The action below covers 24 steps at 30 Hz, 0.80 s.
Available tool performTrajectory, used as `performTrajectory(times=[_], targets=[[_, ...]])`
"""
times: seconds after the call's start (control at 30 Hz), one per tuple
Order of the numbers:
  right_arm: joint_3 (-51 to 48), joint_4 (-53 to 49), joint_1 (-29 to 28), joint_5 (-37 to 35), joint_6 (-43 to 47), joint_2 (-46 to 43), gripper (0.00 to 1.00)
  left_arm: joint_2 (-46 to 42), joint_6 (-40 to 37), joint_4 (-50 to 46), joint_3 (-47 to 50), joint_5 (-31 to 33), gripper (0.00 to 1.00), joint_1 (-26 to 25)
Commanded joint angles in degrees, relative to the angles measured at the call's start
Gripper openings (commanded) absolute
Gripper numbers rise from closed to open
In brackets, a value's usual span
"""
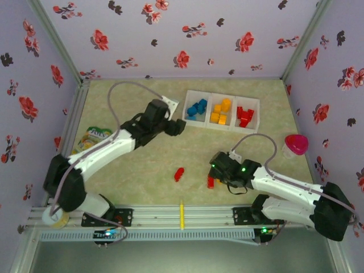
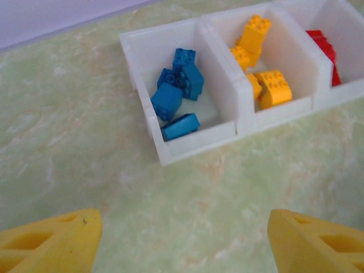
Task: Sort the legos into containers by color
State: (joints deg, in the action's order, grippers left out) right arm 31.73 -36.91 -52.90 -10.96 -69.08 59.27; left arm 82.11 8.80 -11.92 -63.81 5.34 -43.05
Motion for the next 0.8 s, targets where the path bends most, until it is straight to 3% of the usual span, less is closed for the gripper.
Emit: performTrajectory(times=[0.0, 0.07, 0.33, 0.63, 0.77], targets=[[-0.8, 0.9, -0.8, -0.1, -2.1, 0.8, 0.67, -8.3, -5.2, 6.0, 7.3, -6.4, 0.78, -1.0], [-1.2, 1.4, -0.8, 0.0, -2.4, 1.1, 0.66, -12.4, -5.9, 6.8, 12.0, -10.9, 0.78, -1.5], [-2.0, 2.2, -0.9, 0.1, -2.8, 2.4, 0.55, -20.6, -4.1, 8.1, 20.6, -17.8, 0.79, -3.7], [-1.8, 0.7, -0.9, -1.2, -2.1, 1.1, 0.32, -20.2, -4.3, 4.7, 18.9, -18.6, 0.77, -5.8], [1.8, -2.9, 1.0, -4.7, 3.8, 0.1, 0.24, -20.6, -4.6, 3.6, 18.0, -18.5, 0.77, -6.3]])
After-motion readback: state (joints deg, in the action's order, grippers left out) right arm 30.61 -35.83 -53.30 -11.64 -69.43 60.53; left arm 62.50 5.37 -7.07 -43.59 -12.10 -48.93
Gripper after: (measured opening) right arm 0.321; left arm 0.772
